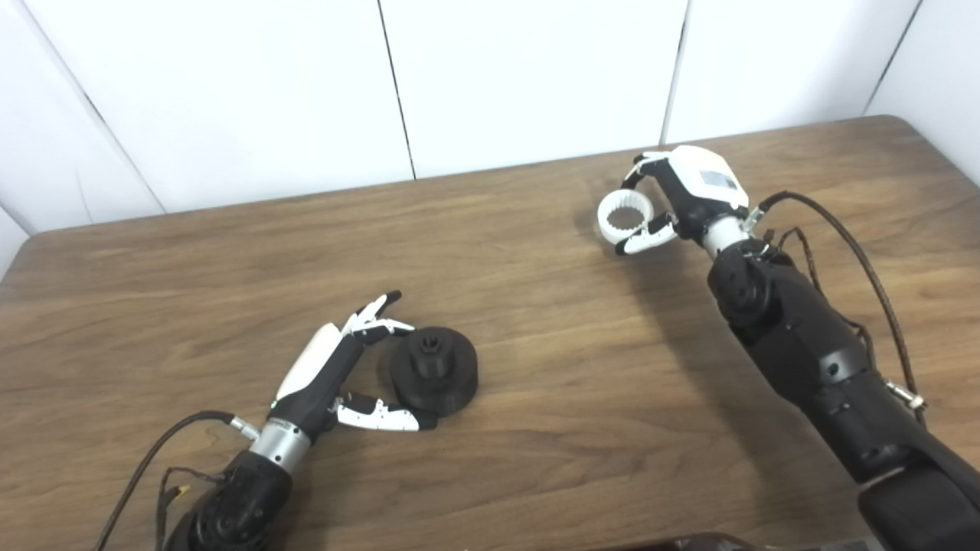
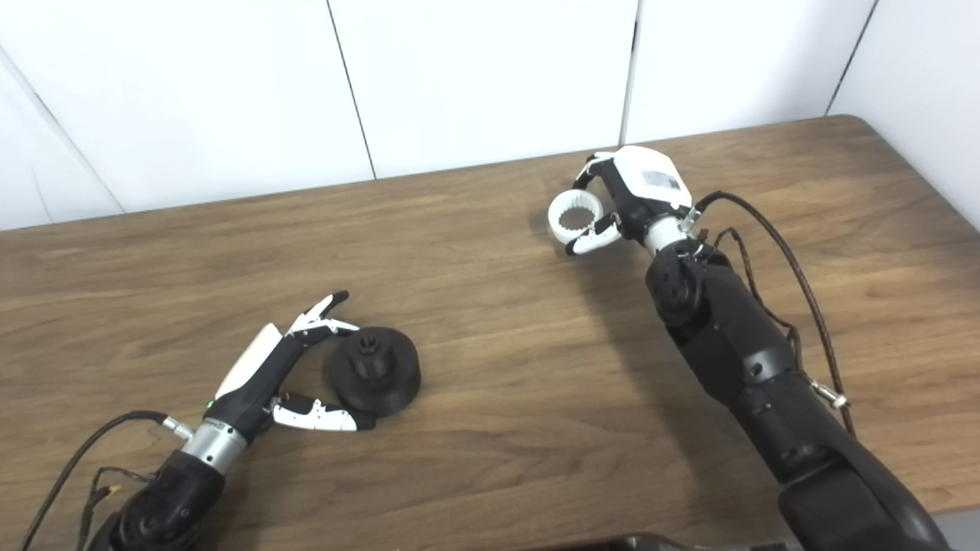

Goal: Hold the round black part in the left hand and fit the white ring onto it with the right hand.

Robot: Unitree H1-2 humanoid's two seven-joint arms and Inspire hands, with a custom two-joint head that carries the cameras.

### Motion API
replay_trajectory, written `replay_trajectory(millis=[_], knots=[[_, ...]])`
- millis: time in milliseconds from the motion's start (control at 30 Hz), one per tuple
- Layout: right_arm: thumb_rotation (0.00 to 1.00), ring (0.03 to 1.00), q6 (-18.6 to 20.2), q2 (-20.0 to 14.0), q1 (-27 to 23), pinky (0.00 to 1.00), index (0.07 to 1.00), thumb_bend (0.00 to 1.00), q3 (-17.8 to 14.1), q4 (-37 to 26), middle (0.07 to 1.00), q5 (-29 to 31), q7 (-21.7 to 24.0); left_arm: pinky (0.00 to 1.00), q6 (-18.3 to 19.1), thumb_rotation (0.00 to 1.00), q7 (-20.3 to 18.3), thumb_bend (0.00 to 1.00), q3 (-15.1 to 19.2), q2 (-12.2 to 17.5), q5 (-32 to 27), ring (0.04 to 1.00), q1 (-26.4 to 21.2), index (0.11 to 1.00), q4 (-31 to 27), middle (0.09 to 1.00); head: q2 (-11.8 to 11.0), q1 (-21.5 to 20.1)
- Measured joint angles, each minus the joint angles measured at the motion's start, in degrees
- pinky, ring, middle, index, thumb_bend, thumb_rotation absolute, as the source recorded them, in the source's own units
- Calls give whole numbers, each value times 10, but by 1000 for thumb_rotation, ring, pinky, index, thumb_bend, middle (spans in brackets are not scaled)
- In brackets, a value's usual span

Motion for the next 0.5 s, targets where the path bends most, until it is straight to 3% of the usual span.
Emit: replay_trajectory(millis=[500], knots=[[156, 907, 3, 0, 1, 935, 490, 519, -34, -69, 856, 15, 17, 1000, -3, 346, 0, 914, 0, 0, 0, 1000, 0, 622, 2, 1000, 3, 0]])
